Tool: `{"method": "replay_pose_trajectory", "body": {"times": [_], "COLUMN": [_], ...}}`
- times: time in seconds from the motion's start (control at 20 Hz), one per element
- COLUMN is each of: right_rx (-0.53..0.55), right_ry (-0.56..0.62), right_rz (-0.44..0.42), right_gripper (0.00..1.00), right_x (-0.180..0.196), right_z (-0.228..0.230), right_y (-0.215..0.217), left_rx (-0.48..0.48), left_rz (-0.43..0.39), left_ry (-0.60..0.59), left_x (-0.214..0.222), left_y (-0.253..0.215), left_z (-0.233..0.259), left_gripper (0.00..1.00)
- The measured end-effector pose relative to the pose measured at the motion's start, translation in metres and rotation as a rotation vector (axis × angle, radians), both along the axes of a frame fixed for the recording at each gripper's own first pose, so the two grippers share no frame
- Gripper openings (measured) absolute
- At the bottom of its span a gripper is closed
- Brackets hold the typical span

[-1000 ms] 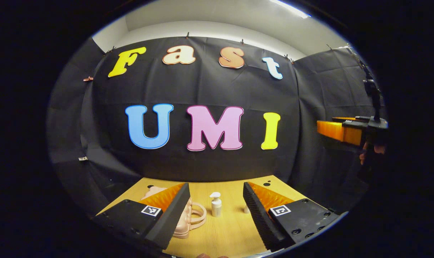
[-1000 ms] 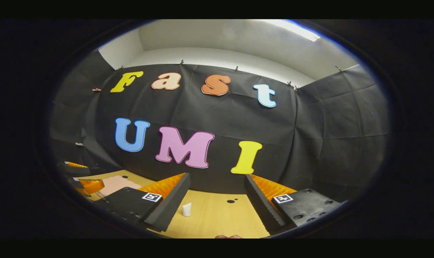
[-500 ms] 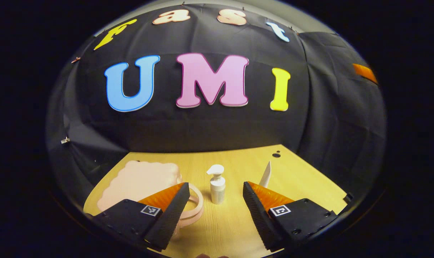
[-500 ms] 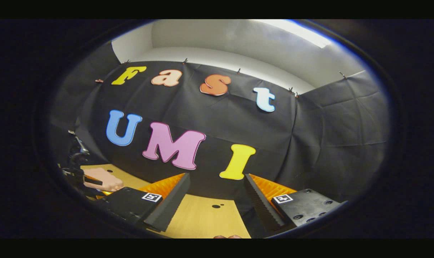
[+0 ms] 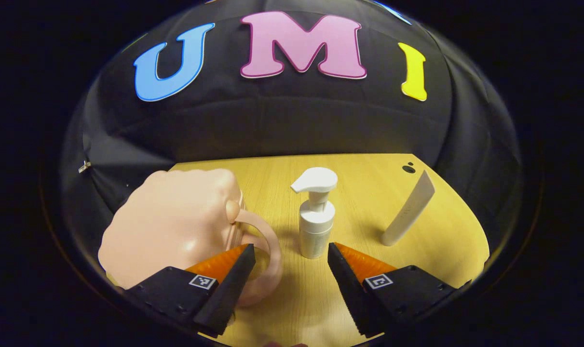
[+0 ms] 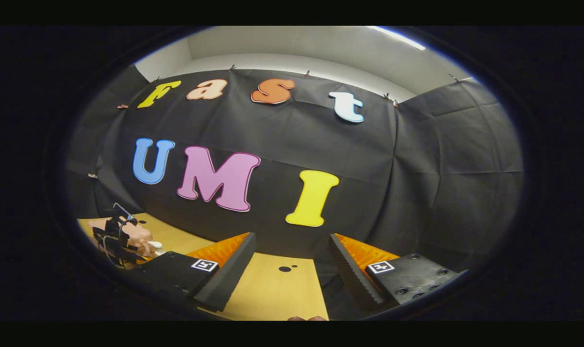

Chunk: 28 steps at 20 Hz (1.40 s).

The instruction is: First open the suitcase, pack the skin care products into it, and then close the suitcase.

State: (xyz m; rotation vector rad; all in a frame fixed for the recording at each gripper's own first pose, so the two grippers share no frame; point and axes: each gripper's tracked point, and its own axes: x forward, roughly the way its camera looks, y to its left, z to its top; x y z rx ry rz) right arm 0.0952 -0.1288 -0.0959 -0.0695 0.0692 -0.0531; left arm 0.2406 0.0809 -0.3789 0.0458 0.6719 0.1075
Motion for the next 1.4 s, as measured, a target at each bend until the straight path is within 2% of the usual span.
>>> {"method": "replay_pose_trajectory", "body": {"times": [0.1, 0.2, 0.35, 0.45, 0.55, 0.6, 0.65, 0.7, 0.75, 0.85, 0.95, 1.15, 1.3, 1.4], "right_rx": [-0.004, 0.005, 0.008, -0.008, -0.018, -0.022, -0.022, -0.017, -0.012, -0.01, -0.016, -0.007, 0.003, 0.009], "right_ry": [0.016, 0.027, 0.03, 0.027, 0.024, 0.025, 0.029, 0.035, 0.037, 0.037, 0.037, 0.027, 0.025, 0.016], "right_rz": [-0.02, -0.037, -0.039, -0.039, -0.042, -0.048, -0.056, -0.064, -0.069, -0.075, -0.076, -0.067, -0.052, -0.044], "right_gripper": [0.97, 0.96, 0.96, 0.96, 0.96, 0.96, 0.95, 0.96, 0.96, 0.96, 0.96, 0.95, 0.95, 0.95], "right_x": [0.002, 0.003, 0.004, 0.005, 0.003, 0.004, 0.004, 0.005, 0.006, 0.005, 0.005, 0.009, 0.013, 0.018], "right_z": [-0.005, -0.008, -0.007, -0.004, -0.003, -0.002, -0.002, -0.002, -0.001, 0.0, -0.001, 0.004, 0.004, 0.007], "right_y": [-0.009, -0.011, -0.003, 0.001, 0.003, 0.004, 0.005, 0.006, 0.009, 0.014, 0.024, 0.044, 0.062, 0.074], "left_rx": [0.032, 0.045, 0.06, 0.091, 0.081, 0.088, 0.129, 0.096, 0.064, 0.078, 0.102, -0.072, -0.079, -0.097], "left_rz": [0.016, -0.011, -0.002, 0.001, -0.01, -0.001, 0.027, 0.016, -0.007, -0.059, -0.078, -0.05, -0.057, -0.044], "left_ry": [0.028, 0.03, 0.114, 0.124, 0.157, 0.178, 0.187, 0.193, 0.196, 0.175, 0.137, 0.121, 0.061, 0.023], "left_x": [0.002, 0.012, 0.011, 0.016, 0.015, 0.013, 0.011, 0.013, 0.013, 0.016, 0.023, 0.023, 0.024, 0.015], "left_y": [0.007, 0.004, 0.005, 0.007, 0.005, 0.01, 0.024, 0.022, 0.018, 0.017, 0.018, 0.024, 0.051, 0.085], "left_z": [-0.011, -0.017, -0.039, -0.041, -0.047, -0.05, -0.049, -0.051, -0.047, -0.029, -0.006, 0.047, 0.111, 0.16], "left_gripper": [0.96, 0.93, 0.98, 0.98, 0.96, 0.93, 0.75, 0.62, 0.23, 0.17, 0.12, 0.08, 0.08, 0.08]}}
